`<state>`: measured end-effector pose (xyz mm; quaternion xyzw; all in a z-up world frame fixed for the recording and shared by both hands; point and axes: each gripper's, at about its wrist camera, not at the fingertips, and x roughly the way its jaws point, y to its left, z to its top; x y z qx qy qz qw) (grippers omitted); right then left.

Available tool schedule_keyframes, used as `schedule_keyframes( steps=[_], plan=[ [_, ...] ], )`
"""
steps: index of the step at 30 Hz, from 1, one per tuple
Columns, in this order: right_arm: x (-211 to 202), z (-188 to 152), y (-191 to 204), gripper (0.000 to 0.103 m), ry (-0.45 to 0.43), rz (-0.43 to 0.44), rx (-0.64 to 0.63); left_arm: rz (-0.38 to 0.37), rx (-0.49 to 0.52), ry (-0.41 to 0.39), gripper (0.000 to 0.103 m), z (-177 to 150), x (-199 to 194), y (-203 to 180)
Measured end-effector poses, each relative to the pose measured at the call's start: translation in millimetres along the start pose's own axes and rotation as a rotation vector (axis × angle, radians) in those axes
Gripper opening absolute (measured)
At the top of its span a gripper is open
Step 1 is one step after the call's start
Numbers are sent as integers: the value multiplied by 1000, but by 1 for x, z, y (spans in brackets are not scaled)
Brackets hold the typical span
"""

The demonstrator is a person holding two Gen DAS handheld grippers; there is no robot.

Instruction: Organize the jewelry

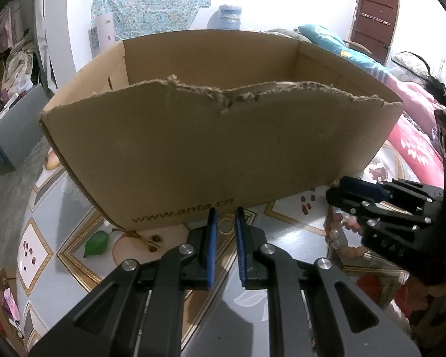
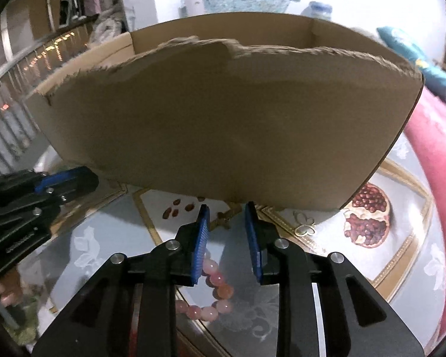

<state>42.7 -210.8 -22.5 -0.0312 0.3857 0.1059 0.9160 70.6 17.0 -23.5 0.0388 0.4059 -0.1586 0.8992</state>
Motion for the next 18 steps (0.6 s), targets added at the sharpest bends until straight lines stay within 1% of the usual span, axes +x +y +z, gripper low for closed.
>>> schedule_keyframes(
  steps=[2,4,7,12,15,16,18],
  plan=[
    [-1,0,-2,19,-5,-27,-2,-2,0,1,11,0,1,0],
    [-2,0,-4,7,-2,-33,-1,-3,-1,3,11,0,1,1],
    [7,4,4,5,2,-29,3,-2,-2,3,11,0,1,1],
    [17,9,14,5,6,3,42,0,-4,1,11,0,1,2],
    [15,6,1,4,7,13,51,1,-4,1,11,0,1,2],
    [14,6,-1,1,5,16,55,2,-4,0,11,0,1,2],
    [13,7,-6,0,8,25,64,1,-3,-1,11,0,1,2]
  ],
)
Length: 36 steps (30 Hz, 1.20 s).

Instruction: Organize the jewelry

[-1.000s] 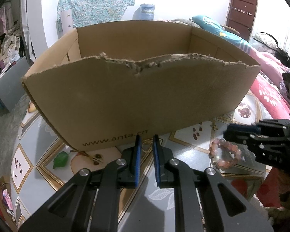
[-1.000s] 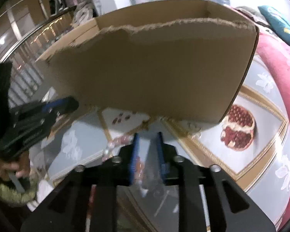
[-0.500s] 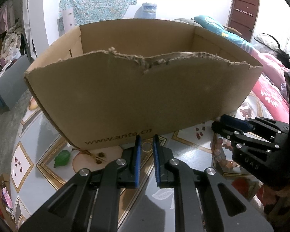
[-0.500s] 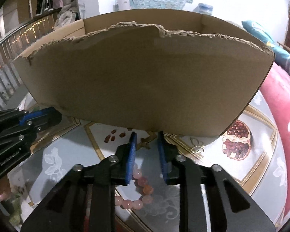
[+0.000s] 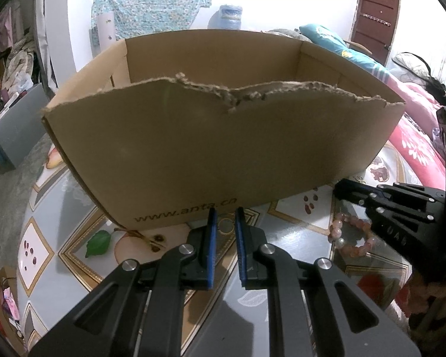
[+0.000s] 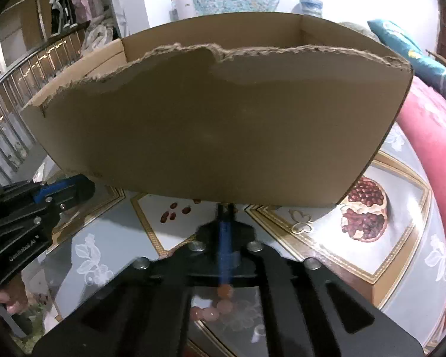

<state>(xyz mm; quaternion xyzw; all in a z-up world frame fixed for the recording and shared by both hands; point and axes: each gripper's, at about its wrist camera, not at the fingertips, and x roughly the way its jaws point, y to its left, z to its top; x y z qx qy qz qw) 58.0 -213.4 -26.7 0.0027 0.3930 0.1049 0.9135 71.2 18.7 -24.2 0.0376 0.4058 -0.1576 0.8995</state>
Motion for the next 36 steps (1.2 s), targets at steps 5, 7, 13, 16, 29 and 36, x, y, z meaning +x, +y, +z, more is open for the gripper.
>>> schedule_keyframes(
  steps=[5,7,13,16,29,36],
  plan=[
    [-4,2,-11,0,1,9,33,4,2,-3,11,-1,-1,-1],
    [-8,-1,-13,0,0,5,40,6,2,-3,11,-1,-2,-1],
    [-15,-5,-15,0,-10,17,56,5,4,-4,11,-1,-3,-2],
    [-10,-3,-10,5,0,32,51,5,5,-5,11,-1,-3,-2],
    [7,3,22,6,24,-43,-105,2,0,2,11,0,0,-4],
    [8,5,18,4,34,-23,-80,1,1,0,11,1,0,-3]
  ],
)
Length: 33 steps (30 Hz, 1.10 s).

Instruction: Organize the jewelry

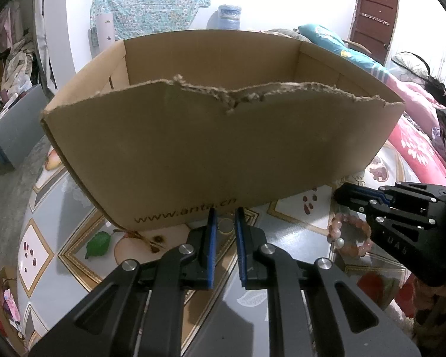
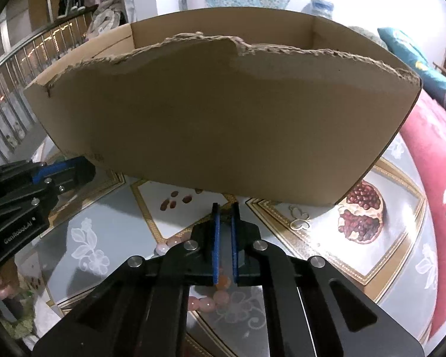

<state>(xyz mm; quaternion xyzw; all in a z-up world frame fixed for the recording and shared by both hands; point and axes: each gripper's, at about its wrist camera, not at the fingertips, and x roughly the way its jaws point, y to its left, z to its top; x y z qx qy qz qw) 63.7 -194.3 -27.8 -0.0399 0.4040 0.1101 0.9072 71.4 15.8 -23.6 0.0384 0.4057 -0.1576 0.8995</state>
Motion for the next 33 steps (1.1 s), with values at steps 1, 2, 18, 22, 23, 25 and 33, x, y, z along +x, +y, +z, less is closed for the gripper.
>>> schedule_keyframes(
  steps=[1,2,18,22,23,25,33],
  plan=[
    [0,-1,-2,4,0,1,1,0,0,-1,11,0,0,0],
    [-1,-1,-1,4,0,1,1,1,0,-2,11,1,0,0],
    [-43,3,-22,4,-87,34,29,-11,24,-39,11,1,-18,-4],
    [-71,11,-21,4,-158,58,12,-38,46,-94,11,9,-44,-7],
    [-77,14,-21,4,-176,65,8,-44,51,-109,11,11,-50,-8],
    [-90,23,-18,4,-221,82,0,-69,63,-153,11,19,-68,-9],
    [-99,67,-8,4,-349,136,-11,-149,94,-277,11,61,-106,-13]
  ],
)
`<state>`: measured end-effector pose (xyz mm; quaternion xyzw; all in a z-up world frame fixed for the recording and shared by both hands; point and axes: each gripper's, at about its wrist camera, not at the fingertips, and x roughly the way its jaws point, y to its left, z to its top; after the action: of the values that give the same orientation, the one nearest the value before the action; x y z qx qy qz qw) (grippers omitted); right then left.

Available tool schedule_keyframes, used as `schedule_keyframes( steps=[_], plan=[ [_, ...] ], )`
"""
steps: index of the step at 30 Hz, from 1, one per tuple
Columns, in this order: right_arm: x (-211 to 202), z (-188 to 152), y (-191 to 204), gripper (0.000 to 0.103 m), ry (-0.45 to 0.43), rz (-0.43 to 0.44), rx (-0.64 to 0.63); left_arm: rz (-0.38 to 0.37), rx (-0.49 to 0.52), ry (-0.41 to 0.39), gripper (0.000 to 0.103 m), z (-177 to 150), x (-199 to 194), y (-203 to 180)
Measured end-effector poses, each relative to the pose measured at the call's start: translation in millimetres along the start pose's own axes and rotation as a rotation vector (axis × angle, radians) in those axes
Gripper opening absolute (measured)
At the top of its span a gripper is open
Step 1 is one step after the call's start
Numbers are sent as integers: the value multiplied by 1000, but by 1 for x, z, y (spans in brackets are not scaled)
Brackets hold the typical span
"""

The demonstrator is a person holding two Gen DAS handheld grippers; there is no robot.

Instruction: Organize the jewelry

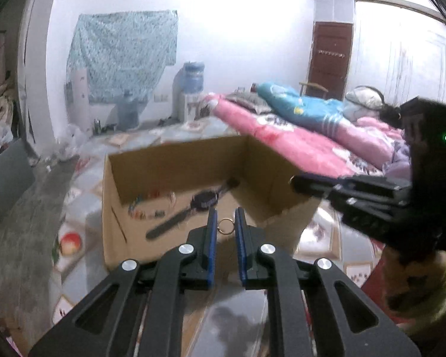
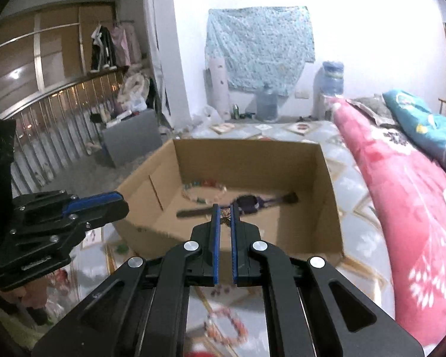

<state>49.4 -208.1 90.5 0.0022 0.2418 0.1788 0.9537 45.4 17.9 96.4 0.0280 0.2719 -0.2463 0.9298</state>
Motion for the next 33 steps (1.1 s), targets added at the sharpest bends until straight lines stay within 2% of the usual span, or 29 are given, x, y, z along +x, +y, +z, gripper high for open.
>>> schedule_keyframes(
  steps=[4,10,14,17,19,21,29,33],
  plan=[
    [31,11,-11,4,37,-3,32,33,-31,13,11,18,20,14],
    [74,14,-32,5,135,-70,97,89,-80,95,12,27,68,40],
    [82,11,-37,8,164,-73,122,123,-90,153,12,22,91,46],
    [79,10,-37,16,158,-66,125,134,-109,177,12,18,98,50],
    [75,10,-37,22,143,-53,126,141,-115,178,17,16,97,51],
    [71,12,-37,27,132,-45,124,156,-108,168,28,16,93,50],
    [36,17,-32,47,39,-8,132,182,-98,82,59,18,59,42],
    [11,18,-31,62,-14,-5,146,194,-90,43,75,17,36,34]
  ],
)
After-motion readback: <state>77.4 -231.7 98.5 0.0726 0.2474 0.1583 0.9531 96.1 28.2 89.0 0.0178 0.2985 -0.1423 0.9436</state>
